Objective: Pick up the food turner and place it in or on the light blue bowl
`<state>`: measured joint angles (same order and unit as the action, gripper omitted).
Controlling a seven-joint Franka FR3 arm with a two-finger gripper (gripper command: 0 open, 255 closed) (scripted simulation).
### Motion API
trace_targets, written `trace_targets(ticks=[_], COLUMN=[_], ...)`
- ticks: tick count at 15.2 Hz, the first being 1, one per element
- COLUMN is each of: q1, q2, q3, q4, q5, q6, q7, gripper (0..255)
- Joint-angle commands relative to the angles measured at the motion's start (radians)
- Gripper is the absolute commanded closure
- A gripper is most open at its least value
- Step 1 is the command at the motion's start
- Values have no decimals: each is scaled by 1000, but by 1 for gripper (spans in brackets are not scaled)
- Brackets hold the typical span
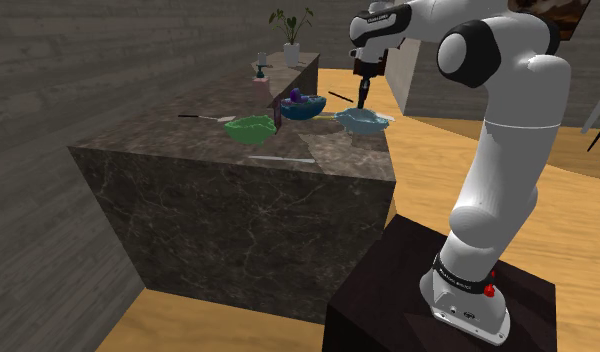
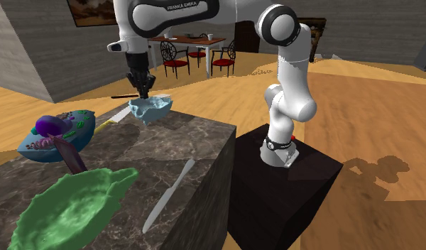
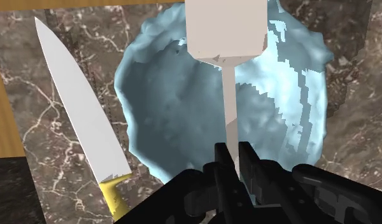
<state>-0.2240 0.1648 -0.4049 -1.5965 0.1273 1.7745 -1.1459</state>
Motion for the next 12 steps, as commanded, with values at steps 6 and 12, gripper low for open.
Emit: trace_targets(ticks=[6,12], q1=[0,0], q2=[0,0], q3=[0,0], q4=[-5,-5], q5=[0,0], q6=[5,5], q7=[-1,-1], gripper=[255,0])
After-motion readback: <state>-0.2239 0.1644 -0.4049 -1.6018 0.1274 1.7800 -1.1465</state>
